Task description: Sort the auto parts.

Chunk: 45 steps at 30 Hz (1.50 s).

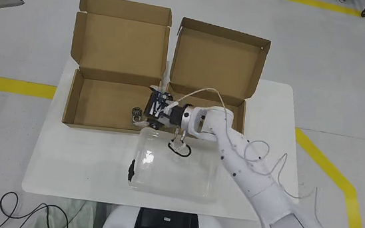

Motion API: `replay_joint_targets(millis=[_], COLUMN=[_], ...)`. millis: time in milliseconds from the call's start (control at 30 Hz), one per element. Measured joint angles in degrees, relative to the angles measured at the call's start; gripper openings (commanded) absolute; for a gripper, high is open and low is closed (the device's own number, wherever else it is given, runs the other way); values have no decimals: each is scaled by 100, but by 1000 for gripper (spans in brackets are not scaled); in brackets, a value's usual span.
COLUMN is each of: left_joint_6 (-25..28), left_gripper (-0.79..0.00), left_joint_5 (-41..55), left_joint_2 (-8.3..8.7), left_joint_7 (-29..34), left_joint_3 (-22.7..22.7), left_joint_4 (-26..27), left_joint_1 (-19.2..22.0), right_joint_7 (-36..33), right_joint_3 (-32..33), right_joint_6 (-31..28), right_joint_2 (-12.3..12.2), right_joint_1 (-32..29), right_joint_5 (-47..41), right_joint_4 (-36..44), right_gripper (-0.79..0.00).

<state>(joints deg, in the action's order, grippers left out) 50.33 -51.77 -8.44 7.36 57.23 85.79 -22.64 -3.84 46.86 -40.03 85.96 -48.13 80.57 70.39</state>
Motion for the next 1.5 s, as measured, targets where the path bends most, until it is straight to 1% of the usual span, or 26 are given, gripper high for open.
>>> replay_joint_targets(millis=[200,300,500,700,933,1167,1500], left_joint_6=[0,0,0,0,0,0,0], left_gripper=[0,0,0,0,0,0,0], left_joint_5=[0,0,0,0,0,0,0], left_joint_2=[0,0,0,0,0,0,0], left_joint_7=[0,0,0,0,0,0,0], left_joint_3=[0,0,0,0,0,0,0], left_joint_4=[0,0,0,0,0,0,0], left_joint_1=[0,0,0,0,0,0,0], right_joint_7=[-115,-11,231,464,752,1354,2261], right_joint_3=[1062,1583,2447,3140,3628,4061,4838], right_joint_6=[-149,-179,-122,-17,114,327,599], right_joint_2=[-425,-585,-811,-965,-1074,-1154,-1257], right_joint_1=[-1171,-1721,-2660,-3380,-4023,-4614,-5501], right_joint_5=[269,331,433,461,414,367,251], right_joint_4=[1234,1700,2430,2892,3315,3518,3732], right_gripper=[0,0,0,0,0,0,0])
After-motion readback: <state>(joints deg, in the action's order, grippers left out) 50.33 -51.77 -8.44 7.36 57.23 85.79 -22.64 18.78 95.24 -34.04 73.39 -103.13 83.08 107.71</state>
